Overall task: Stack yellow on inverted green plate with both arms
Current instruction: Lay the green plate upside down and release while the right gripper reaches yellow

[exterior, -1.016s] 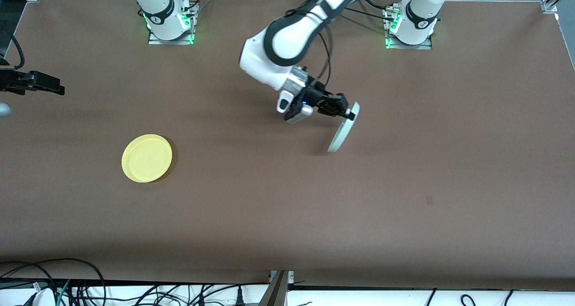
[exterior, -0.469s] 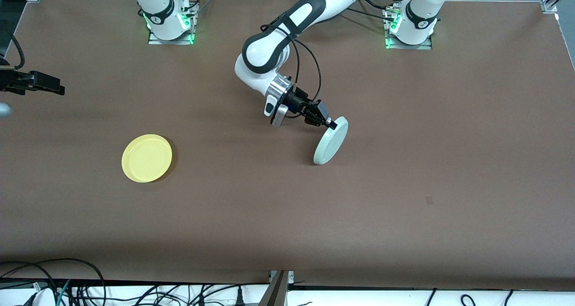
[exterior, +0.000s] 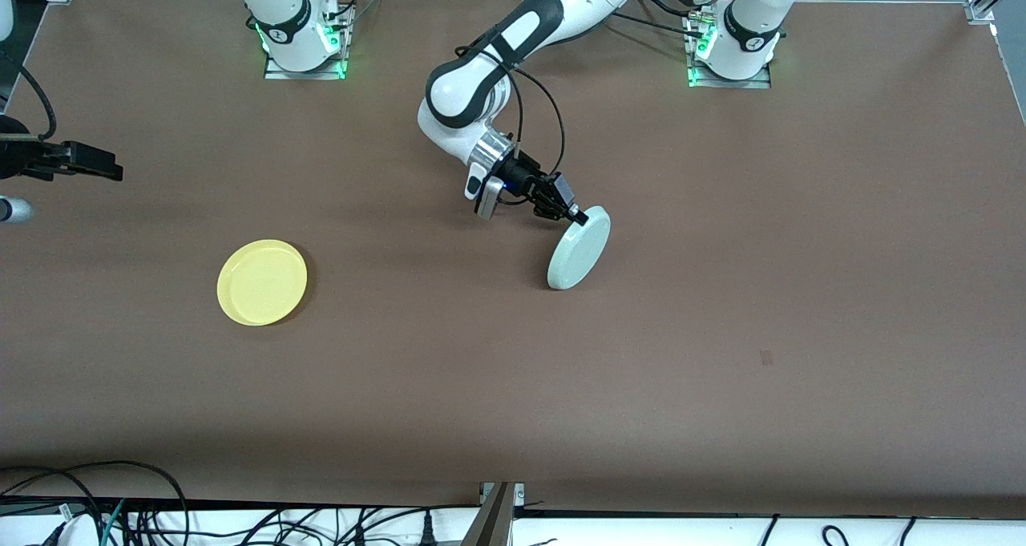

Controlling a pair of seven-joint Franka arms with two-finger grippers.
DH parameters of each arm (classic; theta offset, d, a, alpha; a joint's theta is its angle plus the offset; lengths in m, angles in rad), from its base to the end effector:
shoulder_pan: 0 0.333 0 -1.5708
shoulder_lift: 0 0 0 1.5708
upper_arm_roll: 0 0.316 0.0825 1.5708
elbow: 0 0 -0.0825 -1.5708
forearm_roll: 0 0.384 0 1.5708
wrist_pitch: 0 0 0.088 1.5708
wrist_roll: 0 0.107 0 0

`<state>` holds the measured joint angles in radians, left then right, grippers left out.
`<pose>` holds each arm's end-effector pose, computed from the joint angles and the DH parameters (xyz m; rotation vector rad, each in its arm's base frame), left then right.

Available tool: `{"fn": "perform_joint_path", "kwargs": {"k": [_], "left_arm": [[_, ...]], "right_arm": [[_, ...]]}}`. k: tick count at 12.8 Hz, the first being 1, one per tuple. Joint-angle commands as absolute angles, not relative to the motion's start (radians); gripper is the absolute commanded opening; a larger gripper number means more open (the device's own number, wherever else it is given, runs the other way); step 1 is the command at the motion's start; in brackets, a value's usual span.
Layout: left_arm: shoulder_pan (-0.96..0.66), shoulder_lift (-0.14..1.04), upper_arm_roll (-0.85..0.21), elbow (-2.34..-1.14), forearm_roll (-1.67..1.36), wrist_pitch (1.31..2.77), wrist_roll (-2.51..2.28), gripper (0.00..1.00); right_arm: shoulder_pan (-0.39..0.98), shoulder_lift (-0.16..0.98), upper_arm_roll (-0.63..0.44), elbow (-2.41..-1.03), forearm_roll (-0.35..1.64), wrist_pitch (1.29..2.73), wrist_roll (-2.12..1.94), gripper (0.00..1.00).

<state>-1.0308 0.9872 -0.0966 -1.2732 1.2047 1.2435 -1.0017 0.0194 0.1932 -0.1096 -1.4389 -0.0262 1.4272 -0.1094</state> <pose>0.4083 -0.5380 0.1828 -1.7020 0.3420 -0.5930 0.5919 -0.0506 0.5642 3.0980 0.0278 -0.3225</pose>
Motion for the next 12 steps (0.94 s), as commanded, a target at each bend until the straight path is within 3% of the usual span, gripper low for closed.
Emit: {"fn": "perform_joint_path", "kwargs": {"k": [1,2,3,4,5,6,9,12], "left_arm": [[-1.058,1.023,-0.089,-1.233,1.22,1.243,-1.023,0.0],[-1.065,1.023,-0.089,-1.233,1.22,1.243,-1.023,0.0],[-1.074,1.023,-0.089,-1.233,1.218,1.243,-1.022,0.08],[-1.086,1.023,-0.09,-1.235,1.218,1.243,-1.014,0.32],[-1.097,1.022,-0.092,-1.235,1.215,1.243,-1.014,0.82],[-1.112,1.022,-0.1,-1.235,1.212,1.246,-1.009,1.0],[-1.149,1.011,-0.103,-1.23,1.16,1.327,-1.028,1.0],[-1.149,1.006,-0.149,-1.233,1.152,1.498,-1.1,1.0]], "right_arm": [[0.006,0.272,-0.106,-1.425,-0.021,1.459,-0.094,1.0],[-0.008,0.299,-0.106,-1.425,-0.026,1.48,-0.103,1.0],[-0.011,0.329,-0.106,-1.427,-0.022,1.506,-0.109,1.0],[-0.011,0.36,-0.106,-1.434,-0.017,1.538,-0.109,1.0],[-0.015,0.395,-0.106,-1.439,-0.012,1.577,-0.107,1.0],[-0.017,0.434,-0.106,-1.446,-0.009,1.616,-0.107,1.0],[-0.034,0.518,-0.104,-1.553,0.086,1.803,-0.107,1.0],[-0.034,0.526,-0.104,-1.731,0.089,2.057,-0.113,1.0]]}}
